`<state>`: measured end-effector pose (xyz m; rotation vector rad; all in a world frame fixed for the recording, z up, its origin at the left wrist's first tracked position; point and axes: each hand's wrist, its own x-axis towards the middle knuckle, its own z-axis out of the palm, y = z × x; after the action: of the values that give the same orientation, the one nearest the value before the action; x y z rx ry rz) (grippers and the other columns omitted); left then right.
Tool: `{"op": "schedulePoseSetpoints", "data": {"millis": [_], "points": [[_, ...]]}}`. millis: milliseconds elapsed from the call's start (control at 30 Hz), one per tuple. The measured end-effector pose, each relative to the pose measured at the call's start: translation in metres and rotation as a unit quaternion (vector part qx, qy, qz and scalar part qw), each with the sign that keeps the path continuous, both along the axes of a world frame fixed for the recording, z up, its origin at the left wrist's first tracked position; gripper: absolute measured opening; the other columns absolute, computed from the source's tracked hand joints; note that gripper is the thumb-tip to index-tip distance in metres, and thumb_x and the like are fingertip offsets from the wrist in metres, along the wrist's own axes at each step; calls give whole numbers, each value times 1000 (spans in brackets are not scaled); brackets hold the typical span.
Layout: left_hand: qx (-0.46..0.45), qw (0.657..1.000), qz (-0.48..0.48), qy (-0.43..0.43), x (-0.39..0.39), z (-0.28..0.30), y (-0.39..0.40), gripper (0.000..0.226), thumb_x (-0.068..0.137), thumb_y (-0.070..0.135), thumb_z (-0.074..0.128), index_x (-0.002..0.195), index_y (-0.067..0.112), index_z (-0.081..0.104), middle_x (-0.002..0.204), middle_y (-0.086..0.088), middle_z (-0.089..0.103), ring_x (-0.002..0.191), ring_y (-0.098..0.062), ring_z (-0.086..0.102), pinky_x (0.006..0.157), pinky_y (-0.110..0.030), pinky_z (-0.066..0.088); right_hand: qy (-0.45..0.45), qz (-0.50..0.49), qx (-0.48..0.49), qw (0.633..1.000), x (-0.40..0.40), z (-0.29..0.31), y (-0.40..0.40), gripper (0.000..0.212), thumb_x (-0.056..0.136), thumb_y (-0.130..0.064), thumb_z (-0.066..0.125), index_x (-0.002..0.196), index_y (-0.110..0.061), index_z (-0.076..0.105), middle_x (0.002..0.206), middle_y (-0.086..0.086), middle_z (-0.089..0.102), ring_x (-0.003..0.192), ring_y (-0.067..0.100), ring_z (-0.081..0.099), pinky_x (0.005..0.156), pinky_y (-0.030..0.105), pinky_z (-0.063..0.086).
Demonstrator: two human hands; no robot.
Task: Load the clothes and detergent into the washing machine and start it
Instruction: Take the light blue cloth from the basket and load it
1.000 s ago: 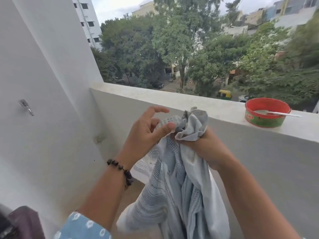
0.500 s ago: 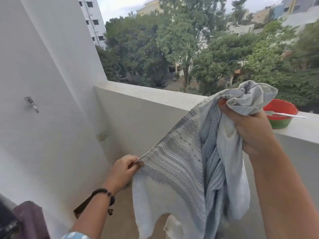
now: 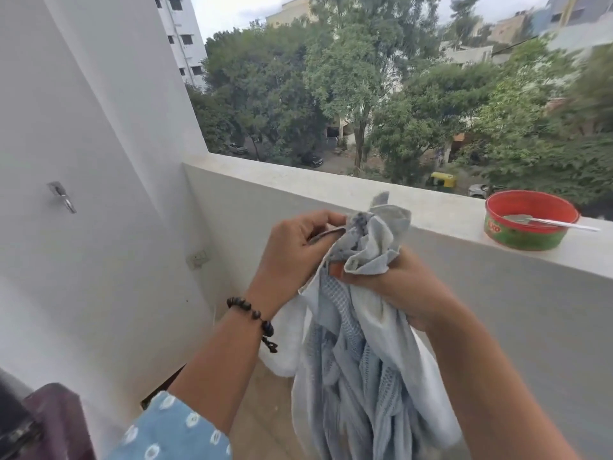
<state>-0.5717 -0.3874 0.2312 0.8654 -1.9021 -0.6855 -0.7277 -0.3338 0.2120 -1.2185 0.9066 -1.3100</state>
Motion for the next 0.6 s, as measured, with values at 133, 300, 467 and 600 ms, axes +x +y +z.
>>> {"op": "schedulePoseSetpoints", "data": {"millis": [133,300,467,600], "points": [[-11,1000,-17,-2,1,-2,-1,11,80,42,65,88,36,68,64,-7,65,59,-14,53,58,-34,47,-11,-13,-12,1000,-1,-2,-4,27,78,3,73,105,-1,68,99,12,75,91,18,72,79,26,58],[152,983,-97,-36,35,-31,9,15,81,40,77,88,28,72,74,-2,72,68,-17,65,63,-31,51,-27,-71,-11,997,-21,1,-6,19,78,-4,74,96,-5,70,87,3,76,83,13,71,69,21,56],[180,978,-19,-102,66,-60,13,42,68,51,80,74,11,71,60,0,62,55,-12,53,56,-26,39,-60,-128,-56,988,-41,11,-10,30,66,-16,77,94,-13,68,84,-4,75,86,10,70,72,22,55],[151,988,17,16,77,-49,13,38,75,47,75,74,9,71,62,-1,65,57,-18,60,59,-28,47,-67,-133,-84,985,-48,14,-10,26,66,-16,76,91,-15,68,84,-4,75,88,12,71,73,23,55]]}}
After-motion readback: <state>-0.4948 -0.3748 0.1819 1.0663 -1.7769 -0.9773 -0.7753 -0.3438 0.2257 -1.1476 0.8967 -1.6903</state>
